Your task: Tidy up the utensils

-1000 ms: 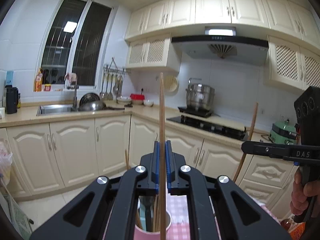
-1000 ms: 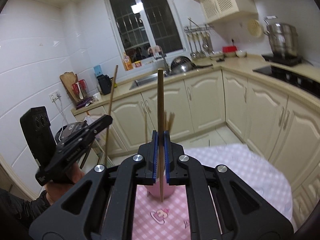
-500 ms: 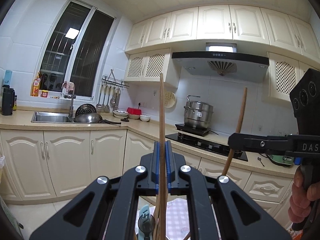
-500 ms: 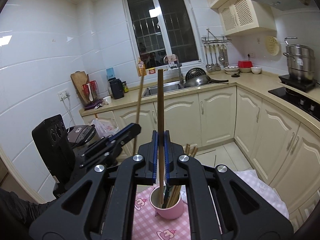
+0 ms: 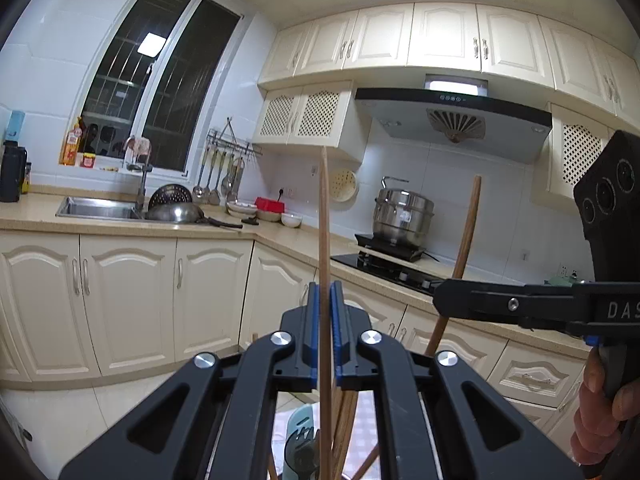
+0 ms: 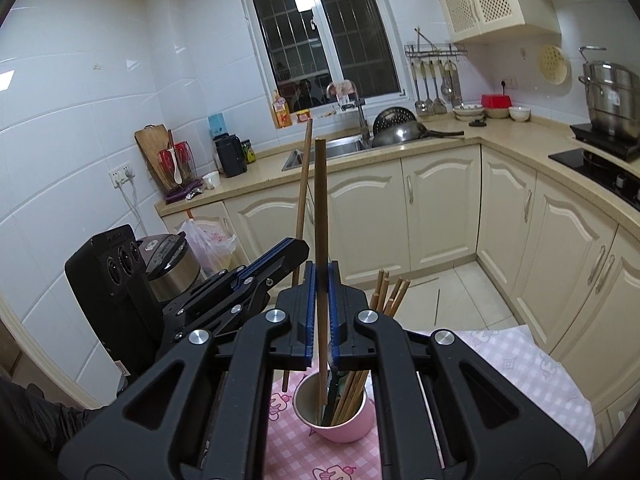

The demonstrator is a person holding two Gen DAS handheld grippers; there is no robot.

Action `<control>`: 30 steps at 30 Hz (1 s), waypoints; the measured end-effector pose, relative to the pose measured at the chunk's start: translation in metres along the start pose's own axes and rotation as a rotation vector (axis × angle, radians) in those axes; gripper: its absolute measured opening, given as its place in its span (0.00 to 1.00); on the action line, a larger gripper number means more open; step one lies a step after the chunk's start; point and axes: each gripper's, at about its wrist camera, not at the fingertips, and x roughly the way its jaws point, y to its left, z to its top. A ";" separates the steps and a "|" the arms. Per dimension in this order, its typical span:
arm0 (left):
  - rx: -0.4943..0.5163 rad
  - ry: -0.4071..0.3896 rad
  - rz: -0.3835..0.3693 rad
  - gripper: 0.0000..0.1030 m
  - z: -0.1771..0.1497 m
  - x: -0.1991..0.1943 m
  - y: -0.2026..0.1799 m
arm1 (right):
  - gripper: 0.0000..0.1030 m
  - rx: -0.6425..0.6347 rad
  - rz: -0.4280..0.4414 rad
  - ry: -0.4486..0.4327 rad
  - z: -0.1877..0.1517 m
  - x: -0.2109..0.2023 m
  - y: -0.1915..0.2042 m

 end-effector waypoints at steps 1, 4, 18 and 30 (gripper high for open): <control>-0.003 0.005 0.001 0.05 -0.002 0.002 0.001 | 0.06 0.003 -0.001 0.004 -0.001 0.002 -0.001; 0.002 0.028 0.003 0.05 -0.011 0.009 0.002 | 0.06 0.011 0.000 0.019 -0.002 0.009 -0.002; -0.019 0.136 0.086 0.84 -0.033 -0.006 0.026 | 0.93 0.214 -0.045 0.032 -0.034 0.008 -0.048; 0.094 0.193 0.245 0.90 -0.015 -0.076 -0.011 | 0.94 0.251 -0.145 0.022 -0.058 -0.034 -0.029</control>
